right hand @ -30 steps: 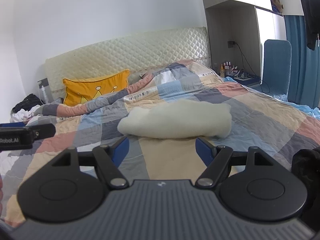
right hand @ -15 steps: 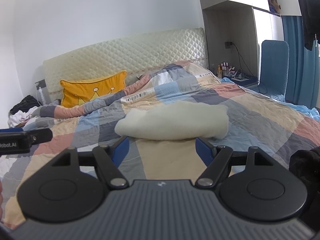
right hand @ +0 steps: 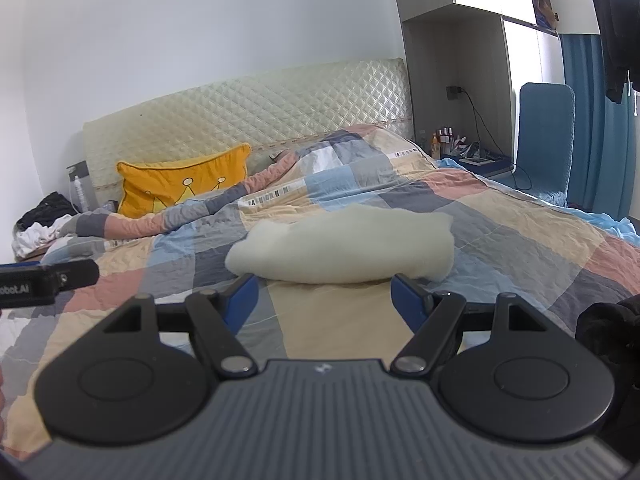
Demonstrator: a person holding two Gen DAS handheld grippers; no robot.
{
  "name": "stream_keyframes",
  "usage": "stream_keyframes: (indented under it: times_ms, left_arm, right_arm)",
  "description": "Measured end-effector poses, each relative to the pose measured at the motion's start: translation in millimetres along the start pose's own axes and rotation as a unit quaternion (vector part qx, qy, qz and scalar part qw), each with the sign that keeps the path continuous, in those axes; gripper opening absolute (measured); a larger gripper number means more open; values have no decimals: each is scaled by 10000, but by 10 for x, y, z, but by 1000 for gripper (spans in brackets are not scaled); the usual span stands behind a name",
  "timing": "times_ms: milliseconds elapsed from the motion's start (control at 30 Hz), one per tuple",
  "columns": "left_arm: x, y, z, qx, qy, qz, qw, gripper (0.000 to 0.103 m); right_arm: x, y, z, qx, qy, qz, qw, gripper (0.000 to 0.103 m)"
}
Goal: Fold large clothes
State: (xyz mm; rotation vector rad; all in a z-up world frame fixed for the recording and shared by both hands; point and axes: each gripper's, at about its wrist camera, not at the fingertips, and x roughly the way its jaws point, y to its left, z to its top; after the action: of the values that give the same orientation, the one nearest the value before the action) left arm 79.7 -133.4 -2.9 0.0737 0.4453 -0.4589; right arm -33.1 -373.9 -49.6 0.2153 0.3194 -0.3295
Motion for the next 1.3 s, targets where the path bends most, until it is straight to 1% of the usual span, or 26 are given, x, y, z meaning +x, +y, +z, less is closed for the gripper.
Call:
stream_keyframes:
  times_ms: [200,333,367,400,433,467,500,1300]
  left_arm:
    - [-5,-2,13,7,-8,3,10000,103]
    - [-5,0,12,8,-9,4,10000,103]
    - [-10,-1,19,3,-16,13,10000,103]
    - [-25,-8,12,-4,-22,24,10000,103]
    - [-28,-11,12,-11,-22,24,10000,103]
    - [-34,-11,10,-11,-22,14,10000,103]
    - [-35,-14,10,-8,-20,7,10000,103]
    - [-79,-36,41,32,-64,7,10000,103]
  right_arm:
    - [-27,2,6,-101,-143,-80,9998,75]
    - [-26,-32,25,-10,-113,-79,9999,76]
    - [-22,-32,27,-21,-110,-99,9999,79]
    - [-21,-37,27,-25,-118,-127,9998,89]
    - [-33,-37,12,-24,-149,-161,9998,96]
    - [-36,-39,10,-24,-176,-193,9997,101]
    - [-42,-38,7,2,-196,-199,9996,103]
    - [-32,12,23,28,-136,-23,9999,103]
